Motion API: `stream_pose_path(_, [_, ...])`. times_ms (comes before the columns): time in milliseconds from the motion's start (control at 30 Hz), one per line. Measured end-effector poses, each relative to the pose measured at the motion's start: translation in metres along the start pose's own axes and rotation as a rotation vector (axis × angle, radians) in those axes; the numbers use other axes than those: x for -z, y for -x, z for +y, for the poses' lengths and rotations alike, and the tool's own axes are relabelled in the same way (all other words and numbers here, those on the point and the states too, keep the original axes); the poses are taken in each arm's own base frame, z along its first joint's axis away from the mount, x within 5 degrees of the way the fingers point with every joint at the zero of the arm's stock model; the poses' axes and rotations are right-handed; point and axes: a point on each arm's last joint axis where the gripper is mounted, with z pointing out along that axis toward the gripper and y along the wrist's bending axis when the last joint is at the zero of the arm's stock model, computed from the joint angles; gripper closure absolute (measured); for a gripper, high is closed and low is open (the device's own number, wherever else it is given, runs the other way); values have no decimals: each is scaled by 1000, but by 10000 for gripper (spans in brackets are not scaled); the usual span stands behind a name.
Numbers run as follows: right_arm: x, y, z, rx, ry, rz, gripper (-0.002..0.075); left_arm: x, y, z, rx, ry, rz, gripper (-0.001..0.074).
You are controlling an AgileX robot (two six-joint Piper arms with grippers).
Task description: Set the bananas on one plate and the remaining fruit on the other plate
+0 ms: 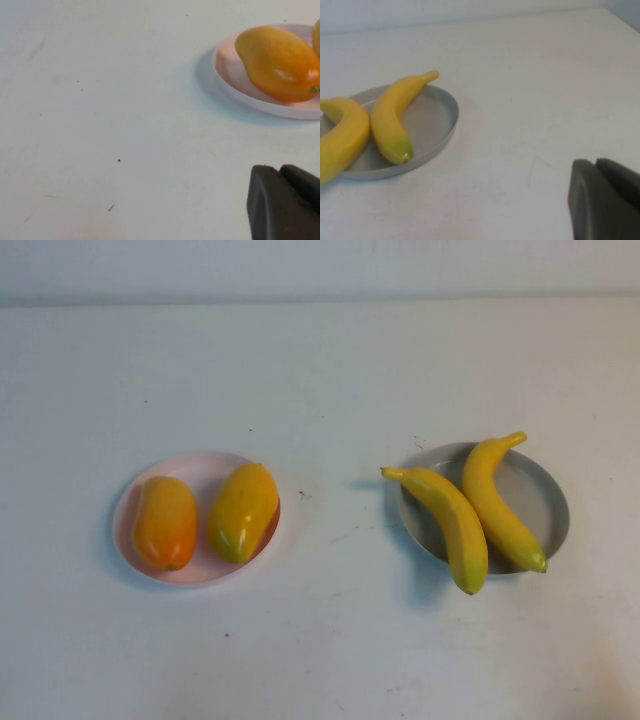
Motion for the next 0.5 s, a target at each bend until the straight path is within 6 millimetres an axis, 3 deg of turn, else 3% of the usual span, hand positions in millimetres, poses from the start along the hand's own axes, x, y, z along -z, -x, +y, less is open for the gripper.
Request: stream_pose_path(500, [0, -5, -1, 22, -11, 50, 741, 0, 0, 0, 0, 0, 0, 733])
